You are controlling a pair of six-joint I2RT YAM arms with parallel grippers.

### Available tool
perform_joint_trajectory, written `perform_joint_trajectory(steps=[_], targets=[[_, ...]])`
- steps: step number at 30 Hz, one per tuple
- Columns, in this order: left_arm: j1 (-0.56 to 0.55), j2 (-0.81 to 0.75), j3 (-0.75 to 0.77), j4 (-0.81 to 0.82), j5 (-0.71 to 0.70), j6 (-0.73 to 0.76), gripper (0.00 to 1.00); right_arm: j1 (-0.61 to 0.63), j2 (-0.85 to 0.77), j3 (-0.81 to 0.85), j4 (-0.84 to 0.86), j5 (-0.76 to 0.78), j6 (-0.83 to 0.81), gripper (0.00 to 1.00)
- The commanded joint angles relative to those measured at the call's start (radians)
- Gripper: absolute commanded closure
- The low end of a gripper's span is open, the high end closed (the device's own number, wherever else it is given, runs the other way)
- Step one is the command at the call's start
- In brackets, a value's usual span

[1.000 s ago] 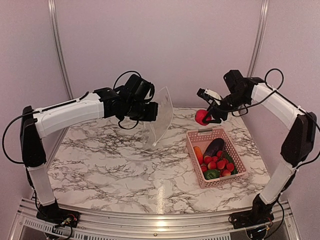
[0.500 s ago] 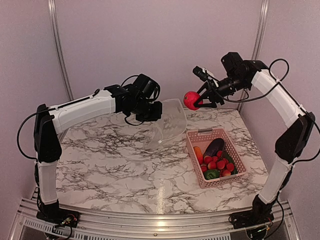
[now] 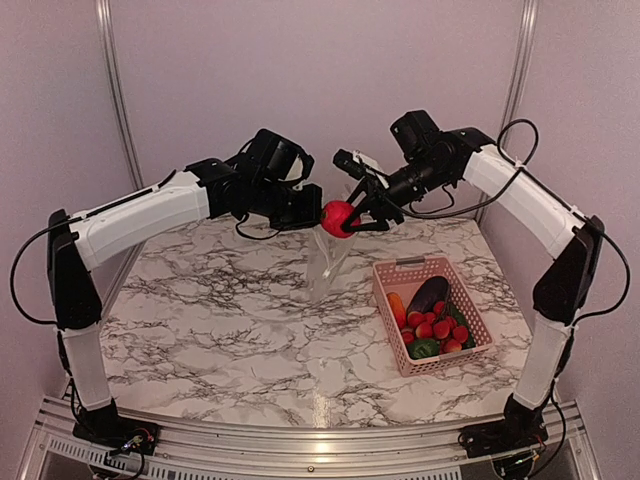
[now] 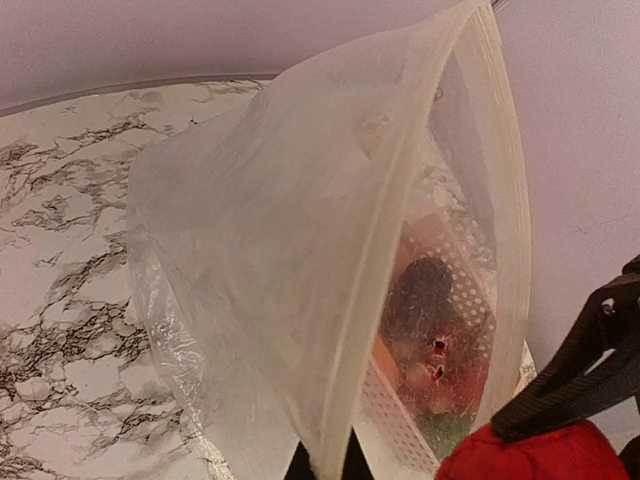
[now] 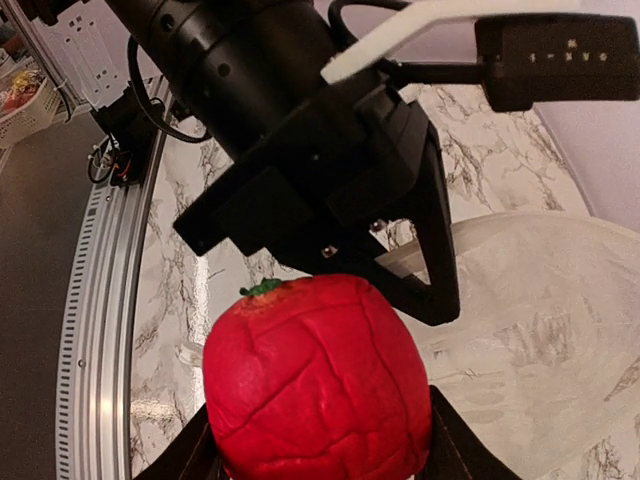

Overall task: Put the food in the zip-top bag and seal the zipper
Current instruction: Place the fake vegetable in the zipper food storage bag, then pick up the fake vegetable from the bin.

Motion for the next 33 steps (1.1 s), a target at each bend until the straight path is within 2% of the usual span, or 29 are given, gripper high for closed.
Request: perform_joint_trajectory(steps=[1,9,12,14,15,17,22,26,33], targets=[[-0.007,-0.053,-0.01,0.045,0.053,0.07,1.0,0.002,0.044,-0.012,0.042,0.114,0.013,0.57],[-0.007,-0.082,-0.056,0.064,0.114,0.061,1.0,0.003,0.049,-0.062,0.097,0.262,0.048,0.56],[-0.007,-0.096,-0.067,0.063,0.114,0.07,1.0,0.023,0.039,-0.089,0.133,0.375,0.05,0.5],[-0.007,-0.103,-0.076,0.068,0.118,0.073,1.0,0.06,0.031,-0.092,0.142,0.442,0.012,0.4],[-0.007,-0.105,-0.078,0.067,0.115,0.072,1.0,0.075,0.029,-0.08,0.138,0.438,-0.006,0.31],[-0.006,-0.103,-0.071,0.057,0.102,0.065,1.0,0.083,0.026,-0.024,0.112,0.404,-0.015,0.2],[0.006,-0.104,-0.06,-0.012,0.02,0.067,1.0,0.057,-0.055,0.008,0.075,0.385,-0.041,0.14],[0.044,-0.11,-0.069,-0.082,0.011,0.083,1.0,-0.033,-0.146,-0.071,0.074,0.406,-0.025,0.13],[0.117,-0.179,0.012,-0.267,-0.059,0.167,1.0,-0.366,-0.246,-0.292,0.089,0.353,-0.015,0.21]])
